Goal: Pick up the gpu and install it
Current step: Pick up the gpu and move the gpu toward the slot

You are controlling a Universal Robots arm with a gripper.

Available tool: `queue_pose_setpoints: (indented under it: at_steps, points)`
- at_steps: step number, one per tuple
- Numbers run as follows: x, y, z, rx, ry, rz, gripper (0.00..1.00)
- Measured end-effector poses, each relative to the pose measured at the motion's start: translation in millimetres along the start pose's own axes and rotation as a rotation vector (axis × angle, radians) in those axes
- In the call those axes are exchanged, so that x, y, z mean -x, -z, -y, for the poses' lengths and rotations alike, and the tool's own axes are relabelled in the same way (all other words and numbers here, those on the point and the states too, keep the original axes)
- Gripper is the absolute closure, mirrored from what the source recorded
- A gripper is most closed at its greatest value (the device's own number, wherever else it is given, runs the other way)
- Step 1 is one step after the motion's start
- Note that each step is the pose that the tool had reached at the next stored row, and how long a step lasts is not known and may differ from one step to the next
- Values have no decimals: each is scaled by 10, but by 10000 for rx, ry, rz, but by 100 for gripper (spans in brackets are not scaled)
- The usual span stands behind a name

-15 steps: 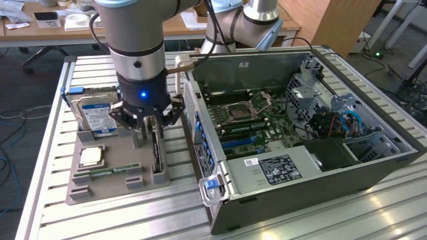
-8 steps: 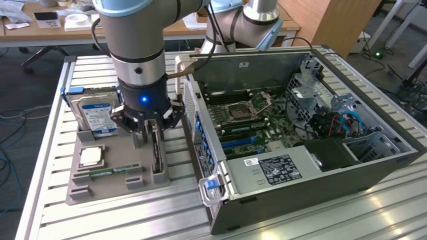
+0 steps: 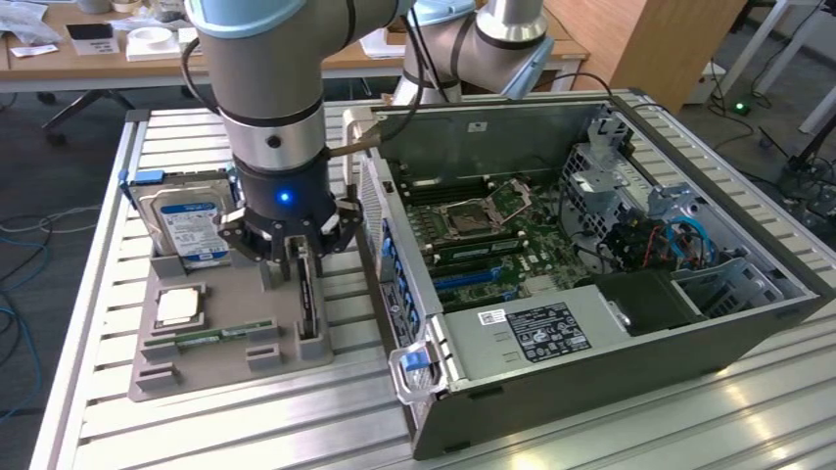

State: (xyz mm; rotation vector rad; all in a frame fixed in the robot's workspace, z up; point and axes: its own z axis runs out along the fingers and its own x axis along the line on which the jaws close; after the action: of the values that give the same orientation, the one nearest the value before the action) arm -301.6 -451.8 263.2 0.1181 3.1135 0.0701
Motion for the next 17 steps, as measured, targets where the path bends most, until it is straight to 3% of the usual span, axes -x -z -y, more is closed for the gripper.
queue_pose_setpoints:
  at_steps: [10, 17]
  points:
    - [8, -137, -1, -2, 1, -2, 58]
    - [3, -198, -69, -2, 1, -1, 58]
